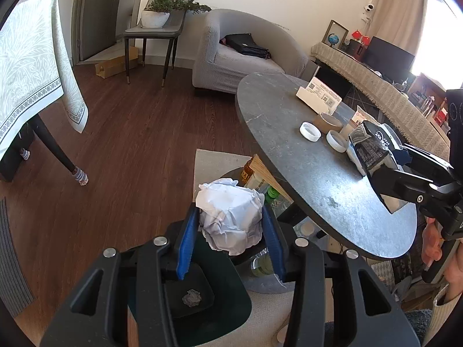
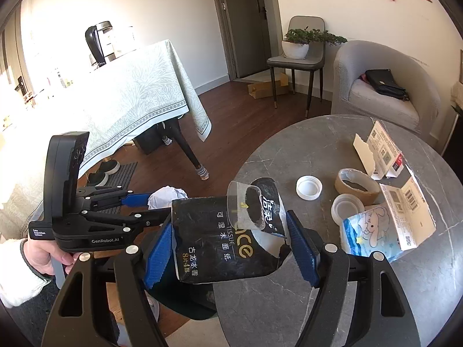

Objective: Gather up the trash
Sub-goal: 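Carry the tissue and the black bag over the green bin, then open the left gripper to drop the tissue while the right gripper drops the black bag into the bin, then move both grippers back toward the table, then grasp the white bottle cap with the left gripper while the right gripper grasps the white paper slip, then carry the bottle cap and the paper slip over the green bin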

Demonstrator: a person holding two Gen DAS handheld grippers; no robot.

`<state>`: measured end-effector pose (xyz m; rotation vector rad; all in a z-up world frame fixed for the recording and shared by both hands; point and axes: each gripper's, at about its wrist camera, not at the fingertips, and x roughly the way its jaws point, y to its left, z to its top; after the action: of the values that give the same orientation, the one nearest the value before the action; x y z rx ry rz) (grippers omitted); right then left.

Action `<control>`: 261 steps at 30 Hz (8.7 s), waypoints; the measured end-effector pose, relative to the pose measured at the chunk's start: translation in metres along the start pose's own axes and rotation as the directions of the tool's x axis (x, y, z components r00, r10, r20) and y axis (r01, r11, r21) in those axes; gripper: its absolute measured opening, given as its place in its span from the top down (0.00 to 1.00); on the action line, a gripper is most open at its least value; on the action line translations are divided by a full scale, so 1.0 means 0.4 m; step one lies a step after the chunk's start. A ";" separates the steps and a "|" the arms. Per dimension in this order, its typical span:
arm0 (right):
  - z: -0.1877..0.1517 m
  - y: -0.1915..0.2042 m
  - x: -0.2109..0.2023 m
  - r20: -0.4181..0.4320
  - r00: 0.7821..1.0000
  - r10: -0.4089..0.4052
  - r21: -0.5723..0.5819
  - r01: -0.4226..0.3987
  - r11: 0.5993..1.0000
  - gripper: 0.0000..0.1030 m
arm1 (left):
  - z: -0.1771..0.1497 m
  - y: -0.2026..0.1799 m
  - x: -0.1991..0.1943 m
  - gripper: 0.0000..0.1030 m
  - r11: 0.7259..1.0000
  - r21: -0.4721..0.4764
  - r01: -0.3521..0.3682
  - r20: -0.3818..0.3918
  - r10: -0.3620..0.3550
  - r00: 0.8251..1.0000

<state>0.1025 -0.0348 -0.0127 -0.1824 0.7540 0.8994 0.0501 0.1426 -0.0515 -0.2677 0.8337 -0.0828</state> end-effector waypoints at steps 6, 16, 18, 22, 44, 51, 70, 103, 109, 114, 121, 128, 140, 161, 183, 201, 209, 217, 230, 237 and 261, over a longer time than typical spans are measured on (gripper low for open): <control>0.022 0.042 0.033 -0.006 1.000 0.029 -0.020 -0.029 0.999 0.28 | -0.015 0.052 -0.005 0.55 1.000 -0.025 -0.012 -0.015 0.012 1.000; 0.045 0.107 0.086 -0.026 0.996 0.081 -0.041 -0.082 0.996 0.28 | -0.047 0.131 0.000 0.55 0.997 -0.070 -0.034 -0.059 0.030 0.998; 0.049 0.119 0.098 -0.034 0.996 0.087 -0.048 -0.088 0.995 0.28 | -0.059 0.138 0.005 0.55 0.997 -0.069 -0.042 -0.078 0.037 0.996; 0.052 0.139 0.119 -0.048 0.994 0.103 -0.054 -0.106 0.993 0.28 | -0.084 0.163 0.017 0.55 0.995 -0.087 -0.043 -0.113 0.033 0.993; 0.063 0.209 0.218 -0.117 0.984 0.136 -0.082 -0.146 0.986 0.28 | -0.210 0.184 0.114 0.47 0.997 -0.054 -0.053 -0.317 0.033 0.948; 0.059 0.218 0.235 -0.132 0.982 0.137 -0.087 -0.149 0.985 0.28 | -0.215 0.203 0.100 0.42 0.996 -0.033 -0.077 -0.310 0.063 0.949; -0.006 0.287 0.349 -0.262 0.959 0.111 -0.137 -0.151 0.979 0.28 | -0.102 0.303 -0.069 0.56 0.985 -0.121 -0.121 -0.080 0.112 0.990; -0.107 0.251 0.390 -0.383 0.923 0.033 -0.158 -0.101 0.982 0.21 | 0.029 0.206 -0.171 0.61 0.992 -0.119 -0.030 0.091 0.041 0.995; -0.077 0.253 0.331 -0.316 0.943 0.102 -0.144 -0.154 0.977 0.21 | 0.051 0.173 -0.185 0.61 0.994 -0.106 -0.010 0.125 0.023 0.992; -0.045 0.265 0.275 -0.259 0.954 0.150 -0.155 -0.195 0.968 0.28 | 0.074 0.134 -0.202 0.61 0.997 -0.071 -0.004 0.175 0.016 0.984; -0.009 0.241 0.204 -0.180 0.974 0.139 -0.156 -0.168 0.973 0.40 | 0.096 0.081 -0.208 0.57 0.999 -0.042 0.021 0.216 -0.011 0.976; 0.012 0.141 0.125 -0.100 0.991 0.088 -0.105 -0.098 0.990 0.44 | 0.115 0.024 -0.199 0.53 1.000 0.000 0.003 0.240 -0.003 0.971; 0.019 -0.017 0.028 -0.021 1.000 0.015 -0.027 -0.016 1.000 0.44 | 0.161 -0.075 -0.126 0.42 0.999 0.045 0.026 0.218 -0.035 0.975; -0.037 -0.308 -0.176 0.089 0.984 -0.154 0.137 0.141 0.980 0.47 | 0.179 -0.221 0.044 0.36 0.991 0.131 0.027 0.127 -0.044 0.991; -0.103 -0.454 -0.127 -0.001 0.987 -0.161 0.262 0.156 0.952 0.57 | 0.184 -0.303 0.247 0.41 0.980 0.191 -0.052 0.024 0.048 0.999; -0.066 -0.439 -0.094 0.012 0.984 -0.177 0.211 0.170 0.963 0.90 | 0.201 -0.306 0.285 0.68 0.985 0.168 -0.046 0.029 0.042 0.999; -0.038 -0.394 -0.113 0.036 0.961 -0.275 0.118 0.269 0.956 0.95 | 0.196 -0.301 0.271 0.68 0.988 0.153 -0.027 0.029 0.023 0.999; -0.027 -0.370 -0.140 0.039 0.926 -0.374 0.049 0.373 0.927 0.96 | 0.194 -0.289 0.234 0.68 0.992 0.127 0.005 0.039 -0.010 0.999; -0.023 -0.350 -0.218 0.090 0.888 -0.450 0.051 0.447 0.893 0.97 | 0.156 -0.285 0.171 0.68 0.989 0.147 0.023 0.036 -0.028 0.999; -0.011 -0.283 -0.205 0.112 0.902 -0.416 0.031 0.416 0.909 0.97 | 0.145 -0.250 0.130 0.68 0.993 0.118 0.024 0.044 -0.029 0.999; 0.033 -0.074 -0.107 0.140 0.971 -0.196 -0.022 0.201 0.979 0.97 | 0.082 -0.071 0.006 0.68 0.999 0.029 -0.043 0.038 0.042 0.998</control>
<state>0.1152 -0.0748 0.0209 -0.2218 0.5808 0.7277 0.0772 0.1216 -0.0246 -0.2222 0.7997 -0.0501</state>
